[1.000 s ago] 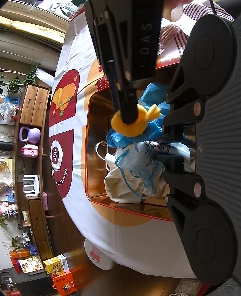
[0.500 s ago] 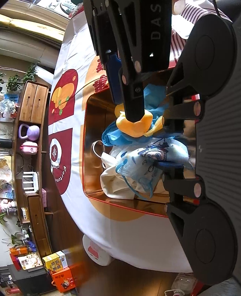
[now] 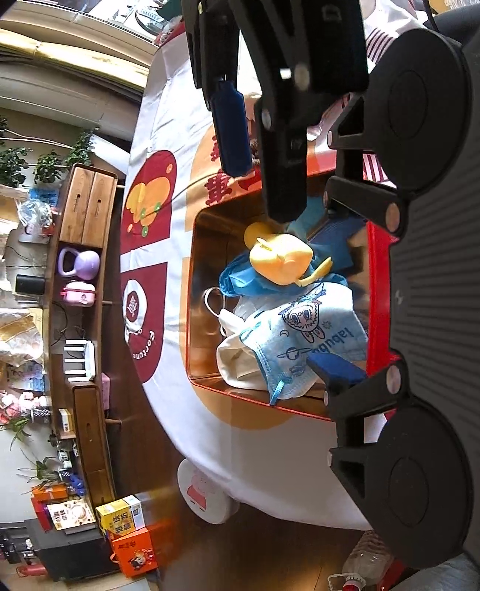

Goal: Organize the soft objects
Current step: 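Move both tools from the tin box to the bracelet and paper sachets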

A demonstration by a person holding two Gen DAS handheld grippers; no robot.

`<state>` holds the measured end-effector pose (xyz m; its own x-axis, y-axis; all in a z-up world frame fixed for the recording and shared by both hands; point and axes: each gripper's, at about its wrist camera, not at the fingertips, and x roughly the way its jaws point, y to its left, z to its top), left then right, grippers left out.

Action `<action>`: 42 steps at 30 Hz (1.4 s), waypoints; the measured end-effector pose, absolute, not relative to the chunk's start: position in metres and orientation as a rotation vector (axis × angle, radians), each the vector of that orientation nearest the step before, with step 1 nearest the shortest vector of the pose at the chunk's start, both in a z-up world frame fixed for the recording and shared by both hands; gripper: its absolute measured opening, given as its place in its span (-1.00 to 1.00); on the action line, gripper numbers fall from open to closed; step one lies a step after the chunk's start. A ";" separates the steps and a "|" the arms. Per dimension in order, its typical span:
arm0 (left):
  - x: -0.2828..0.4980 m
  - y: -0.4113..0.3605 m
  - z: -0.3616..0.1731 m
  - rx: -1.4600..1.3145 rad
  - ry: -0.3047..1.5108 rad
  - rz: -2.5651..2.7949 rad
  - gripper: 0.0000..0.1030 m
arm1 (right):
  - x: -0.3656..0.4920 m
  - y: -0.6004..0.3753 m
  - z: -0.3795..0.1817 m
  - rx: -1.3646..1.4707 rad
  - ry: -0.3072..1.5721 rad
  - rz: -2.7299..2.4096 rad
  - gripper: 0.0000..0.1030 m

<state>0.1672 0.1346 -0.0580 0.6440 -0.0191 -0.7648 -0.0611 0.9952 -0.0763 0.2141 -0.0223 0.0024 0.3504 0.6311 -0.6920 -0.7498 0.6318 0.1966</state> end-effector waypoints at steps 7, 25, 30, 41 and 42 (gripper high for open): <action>0.148 0.126 -0.041 -0.084 0.823 0.012 0.43 | 0.196 -0.051 0.021 -0.144 0.764 0.889 0.40; 0.115 0.096 -0.014 -0.128 0.732 -0.010 0.68 | 0.166 -0.148 0.033 -0.081 0.713 0.769 0.99; 0.115 0.079 -0.011 -0.127 0.710 -0.027 0.94 | 0.162 -0.173 0.026 -0.067 0.721 0.730 0.99; 0.129 0.033 -0.024 -0.090 0.722 -0.073 0.95 | 0.154 -0.211 -0.004 -0.087 0.770 0.678 0.99; 0.132 0.029 -0.026 -0.094 0.729 -0.083 0.95 | 0.154 -0.213 -0.007 -0.090 0.774 0.674 0.99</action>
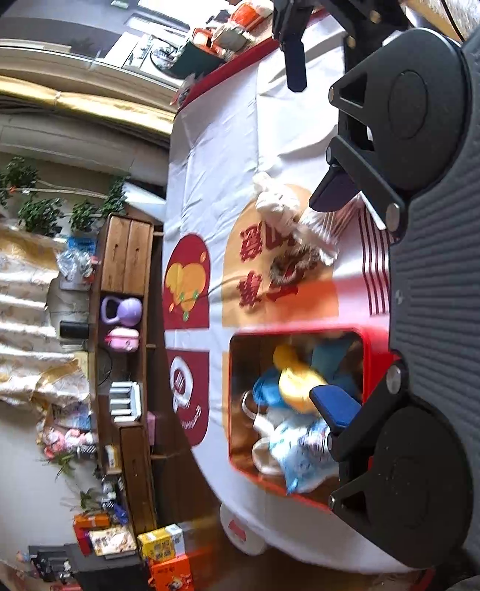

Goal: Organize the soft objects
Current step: 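Move both tools from the tin box to the bracelet and paper sachets, then grasp the brown bead bracelet with the left tool while the right tool grasps a white paper sachet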

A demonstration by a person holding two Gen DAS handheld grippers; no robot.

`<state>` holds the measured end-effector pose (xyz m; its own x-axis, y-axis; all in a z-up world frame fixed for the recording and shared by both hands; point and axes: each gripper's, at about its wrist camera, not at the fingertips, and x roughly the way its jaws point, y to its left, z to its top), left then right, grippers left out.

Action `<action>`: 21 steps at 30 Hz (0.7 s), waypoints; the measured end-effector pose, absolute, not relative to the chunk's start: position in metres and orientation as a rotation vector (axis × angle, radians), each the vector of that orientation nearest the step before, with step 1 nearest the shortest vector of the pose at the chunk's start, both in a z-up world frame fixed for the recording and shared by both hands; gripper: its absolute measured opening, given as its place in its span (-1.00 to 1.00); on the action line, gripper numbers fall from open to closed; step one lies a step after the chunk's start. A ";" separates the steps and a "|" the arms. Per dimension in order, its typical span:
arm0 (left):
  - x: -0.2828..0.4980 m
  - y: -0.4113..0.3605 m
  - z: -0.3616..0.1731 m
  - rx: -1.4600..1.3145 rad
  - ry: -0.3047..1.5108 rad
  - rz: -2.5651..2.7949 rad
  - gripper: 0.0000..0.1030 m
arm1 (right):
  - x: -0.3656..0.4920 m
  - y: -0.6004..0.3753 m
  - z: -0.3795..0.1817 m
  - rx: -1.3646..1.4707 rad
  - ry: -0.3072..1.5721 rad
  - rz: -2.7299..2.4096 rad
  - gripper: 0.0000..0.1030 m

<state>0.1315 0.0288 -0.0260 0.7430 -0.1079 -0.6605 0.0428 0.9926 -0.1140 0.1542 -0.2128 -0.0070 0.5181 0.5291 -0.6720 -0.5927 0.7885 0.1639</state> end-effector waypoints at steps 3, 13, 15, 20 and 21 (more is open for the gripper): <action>0.144 0.017 -0.029 -0.085 0.742 -0.086 0.95 | 0.153 -0.217 -0.015 -0.103 0.784 0.670 0.99; 0.187 -0.027 -0.051 -0.015 0.759 -0.107 0.95 | 0.157 -0.217 -0.049 -0.176 0.842 0.696 0.99; 0.196 -0.032 -0.057 -0.008 0.767 -0.100 0.95 | 0.161 -0.216 -0.055 -0.176 0.856 0.698 0.99; 0.213 -0.041 -0.071 0.006 0.775 -0.082 0.95 | 0.168 -0.215 -0.067 -0.175 0.880 0.715 0.98; 0.215 -0.043 -0.073 0.009 0.774 -0.078 0.95 | 0.169 -0.215 -0.069 -0.174 0.884 0.717 0.98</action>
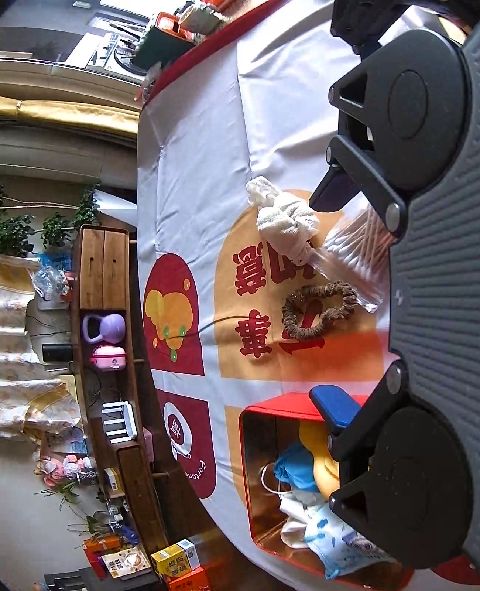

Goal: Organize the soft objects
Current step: 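Grasp the brown bead bracelet with the left tool while the right tool grasps a white paper sachet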

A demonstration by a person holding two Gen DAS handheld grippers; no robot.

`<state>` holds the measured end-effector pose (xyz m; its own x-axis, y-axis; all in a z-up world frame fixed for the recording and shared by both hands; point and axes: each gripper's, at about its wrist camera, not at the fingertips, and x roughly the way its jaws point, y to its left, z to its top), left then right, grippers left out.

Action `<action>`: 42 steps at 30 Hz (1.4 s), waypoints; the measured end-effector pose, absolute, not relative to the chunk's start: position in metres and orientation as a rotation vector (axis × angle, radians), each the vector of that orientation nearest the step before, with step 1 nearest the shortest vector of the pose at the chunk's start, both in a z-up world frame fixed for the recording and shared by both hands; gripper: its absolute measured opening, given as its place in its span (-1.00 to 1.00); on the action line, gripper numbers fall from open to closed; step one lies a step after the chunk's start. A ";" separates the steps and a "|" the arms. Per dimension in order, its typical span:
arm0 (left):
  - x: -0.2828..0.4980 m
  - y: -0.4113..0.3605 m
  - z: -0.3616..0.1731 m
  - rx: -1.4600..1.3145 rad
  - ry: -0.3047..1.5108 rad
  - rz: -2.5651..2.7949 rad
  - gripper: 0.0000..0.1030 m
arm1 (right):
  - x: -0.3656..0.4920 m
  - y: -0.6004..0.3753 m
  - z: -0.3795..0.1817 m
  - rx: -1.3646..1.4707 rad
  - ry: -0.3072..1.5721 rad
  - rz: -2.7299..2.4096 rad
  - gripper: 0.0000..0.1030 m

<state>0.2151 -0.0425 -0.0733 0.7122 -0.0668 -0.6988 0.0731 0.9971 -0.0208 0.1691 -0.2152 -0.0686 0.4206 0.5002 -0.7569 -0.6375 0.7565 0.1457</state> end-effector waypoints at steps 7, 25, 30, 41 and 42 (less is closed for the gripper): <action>0.237 -0.050 -0.090 0.018 0.788 -0.057 0.95 | 0.177 -0.214 -0.079 -0.170 0.907 0.731 0.96; 0.277 -0.052 -0.132 0.053 0.837 0.027 0.37 | 0.186 -0.209 -0.096 -0.189 0.943 0.734 0.88; 0.281 -0.050 -0.140 0.055 0.853 0.034 0.30 | 0.187 -0.207 -0.102 -0.204 0.946 0.723 0.83; 0.280 -0.047 -0.145 0.030 0.839 0.012 0.16 | 0.187 -0.193 -0.108 -0.263 0.921 0.695 0.70; 0.280 -0.047 -0.145 0.026 0.839 0.010 0.14 | 0.185 -0.191 -0.109 -0.277 0.915 0.688 0.69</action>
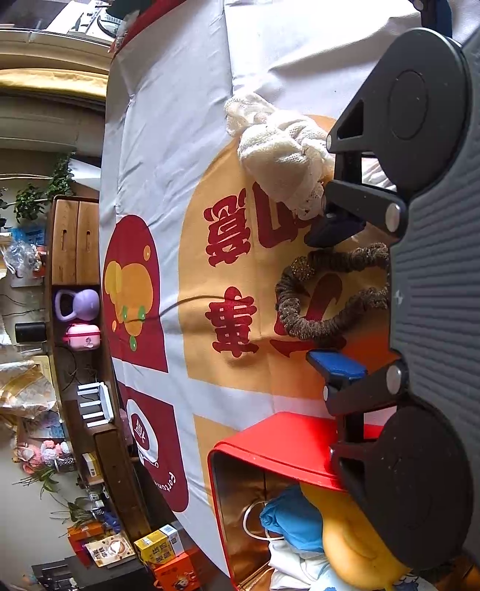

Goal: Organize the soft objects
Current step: 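Grasp the brown bead bracelet with the left tool while the right tool grasps a white paper sachet, then lift the bracelet with the left tool while the right tool carries the sachet toward the tin box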

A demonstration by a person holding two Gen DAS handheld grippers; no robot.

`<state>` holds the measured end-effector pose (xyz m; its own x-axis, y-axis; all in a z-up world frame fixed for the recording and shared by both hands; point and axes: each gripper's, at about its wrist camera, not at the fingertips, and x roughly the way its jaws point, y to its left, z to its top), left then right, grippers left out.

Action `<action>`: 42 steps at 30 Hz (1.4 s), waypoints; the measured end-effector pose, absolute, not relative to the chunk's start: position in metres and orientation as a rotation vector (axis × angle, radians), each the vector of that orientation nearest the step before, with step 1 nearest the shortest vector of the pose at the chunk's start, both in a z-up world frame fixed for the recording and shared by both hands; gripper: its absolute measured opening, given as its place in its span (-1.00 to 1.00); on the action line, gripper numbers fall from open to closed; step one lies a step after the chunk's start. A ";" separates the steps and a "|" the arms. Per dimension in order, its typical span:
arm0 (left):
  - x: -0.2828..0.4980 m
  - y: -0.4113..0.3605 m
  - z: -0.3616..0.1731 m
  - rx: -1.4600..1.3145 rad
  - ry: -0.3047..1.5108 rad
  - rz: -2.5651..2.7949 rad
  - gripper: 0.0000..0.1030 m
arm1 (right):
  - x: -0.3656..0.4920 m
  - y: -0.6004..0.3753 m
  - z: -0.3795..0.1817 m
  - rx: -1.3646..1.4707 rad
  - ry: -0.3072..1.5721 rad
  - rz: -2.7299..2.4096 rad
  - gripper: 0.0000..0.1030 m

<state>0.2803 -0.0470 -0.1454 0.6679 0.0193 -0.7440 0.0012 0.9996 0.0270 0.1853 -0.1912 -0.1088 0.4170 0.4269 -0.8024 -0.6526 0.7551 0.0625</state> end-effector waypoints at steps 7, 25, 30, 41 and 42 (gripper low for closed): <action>0.278 -0.043 -0.144 0.024 0.820 0.031 -0.38 | 0.173 -0.182 -0.109 -0.369 0.864 0.675 0.29; 0.267 -0.025 -0.136 -0.027 0.830 0.014 -0.72 | 0.170 -0.204 -0.088 -0.187 0.913 0.690 -0.97; 0.256 -0.019 -0.127 -0.055 0.833 0.015 -0.72 | 0.170 -0.219 -0.074 -0.077 0.912 0.670 -0.97; 0.227 -0.008 -0.089 -0.109 0.816 -0.003 -0.72 | 0.165 -0.229 -0.034 0.026 0.848 0.641 -0.97; 0.224 -0.008 -0.086 -0.112 0.814 -0.004 -0.72 | 0.165 -0.229 -0.030 0.029 0.841 0.640 -0.97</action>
<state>0.2243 -0.0075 -0.0859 0.6867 -0.0469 -0.7254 -0.0396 0.9940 -0.1017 0.1646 -0.2288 -0.0301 0.4912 0.5388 -0.6844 -0.5162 0.8130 0.2695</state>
